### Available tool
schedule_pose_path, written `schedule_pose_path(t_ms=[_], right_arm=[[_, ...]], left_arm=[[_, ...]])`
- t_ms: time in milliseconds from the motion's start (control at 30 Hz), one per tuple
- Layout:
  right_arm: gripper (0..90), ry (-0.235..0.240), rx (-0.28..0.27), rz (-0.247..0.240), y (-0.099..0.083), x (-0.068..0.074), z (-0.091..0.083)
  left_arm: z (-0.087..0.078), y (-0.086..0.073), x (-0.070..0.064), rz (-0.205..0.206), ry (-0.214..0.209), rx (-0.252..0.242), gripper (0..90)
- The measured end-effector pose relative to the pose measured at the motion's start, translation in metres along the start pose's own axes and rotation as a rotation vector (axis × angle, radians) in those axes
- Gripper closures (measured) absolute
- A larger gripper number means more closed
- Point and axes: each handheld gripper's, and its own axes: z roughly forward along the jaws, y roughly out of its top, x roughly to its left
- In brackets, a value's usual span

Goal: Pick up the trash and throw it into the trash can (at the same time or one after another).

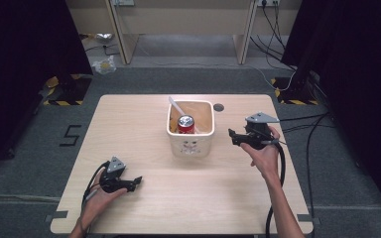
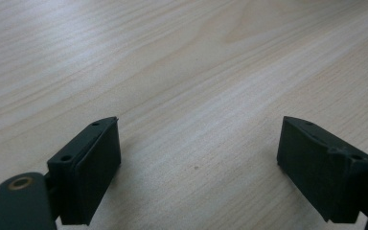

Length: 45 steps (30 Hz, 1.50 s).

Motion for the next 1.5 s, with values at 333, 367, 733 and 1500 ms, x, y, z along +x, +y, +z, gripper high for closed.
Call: schedule_pose_path(t_ms=[333, 367, 733, 1500], right_arm=[[23.2, 0.009, -0.01, 0.005, -0.009, 0.003, -0.004], [23.2, 0.01, -0.007, 0.004, -0.01, 0.003, -0.003], [23.0, 0.0, 0.013, -0.021, -0.019, 0.005, -0.004], [22.9, 0.017, 0.024, -0.034, -0.035, 0.015, -0.002]], left_arm=[[0.0, 0.0, 0.0, -0.003, 0.0, -0.002, 14.3], [0.0, 0.0, 0.0, -0.003, 0.0, -0.002, 14.3], [0.0, 0.0, 0.0, -0.002, 0.0, -0.002, 14.3], [0.0, 0.0, 0.0, -0.002, 0.0, -0.002, 14.3]])
